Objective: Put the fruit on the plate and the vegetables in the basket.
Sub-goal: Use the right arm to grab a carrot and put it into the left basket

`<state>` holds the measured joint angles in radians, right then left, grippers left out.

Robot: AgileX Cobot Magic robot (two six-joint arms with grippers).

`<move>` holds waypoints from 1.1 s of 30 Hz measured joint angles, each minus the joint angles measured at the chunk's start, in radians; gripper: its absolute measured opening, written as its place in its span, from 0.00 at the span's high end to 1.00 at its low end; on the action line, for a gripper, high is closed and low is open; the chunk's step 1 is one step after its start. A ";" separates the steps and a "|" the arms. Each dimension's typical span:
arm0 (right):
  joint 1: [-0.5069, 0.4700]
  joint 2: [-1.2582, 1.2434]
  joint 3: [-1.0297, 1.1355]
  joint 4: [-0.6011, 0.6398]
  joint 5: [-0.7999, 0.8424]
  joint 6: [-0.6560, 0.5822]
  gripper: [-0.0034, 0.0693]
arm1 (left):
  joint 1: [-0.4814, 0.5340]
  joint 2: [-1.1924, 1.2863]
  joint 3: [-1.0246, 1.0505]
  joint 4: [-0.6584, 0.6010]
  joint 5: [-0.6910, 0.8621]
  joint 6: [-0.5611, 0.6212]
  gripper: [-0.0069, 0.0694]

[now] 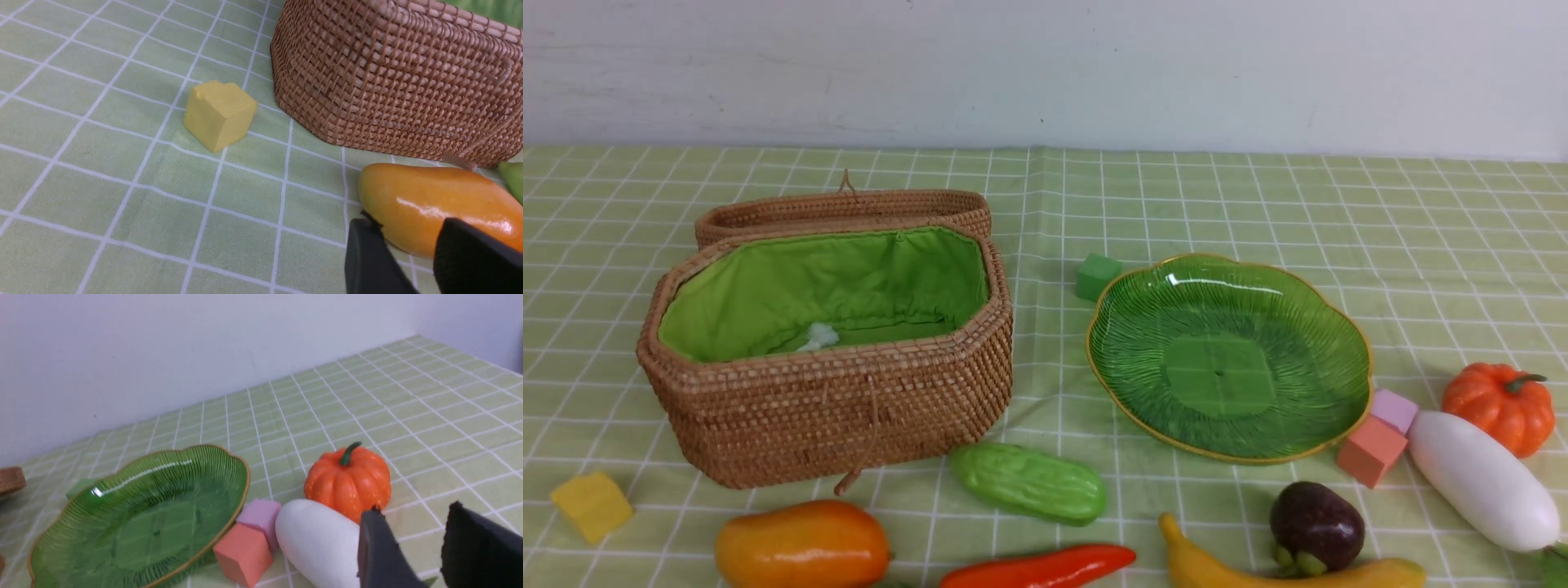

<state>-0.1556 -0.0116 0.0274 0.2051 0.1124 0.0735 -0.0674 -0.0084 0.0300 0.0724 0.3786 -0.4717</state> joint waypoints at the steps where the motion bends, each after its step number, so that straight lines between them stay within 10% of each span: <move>1: 0.000 0.000 0.000 0.000 -0.008 0.000 0.62 | 0.000 0.000 0.000 0.000 0.000 0.000 0.60; 8: 0.000 0.000 0.000 0.042 -0.124 0.061 0.62 | 0.000 0.000 0.000 0.094 -0.049 0.010 0.60; 22: 0.000 0.043 -0.225 0.028 -0.281 0.255 0.62 | 0.000 0.000 0.000 -0.032 -0.859 -0.270 0.60; 33: 0.047 0.427 -0.828 -0.021 0.275 0.248 0.62 | 0.000 0.075 -0.276 0.011 -0.499 -0.349 0.60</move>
<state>-0.1085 0.4154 -0.8005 0.1843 0.3876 0.3211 -0.0674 0.0663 -0.2465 0.0833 -0.1204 -0.8203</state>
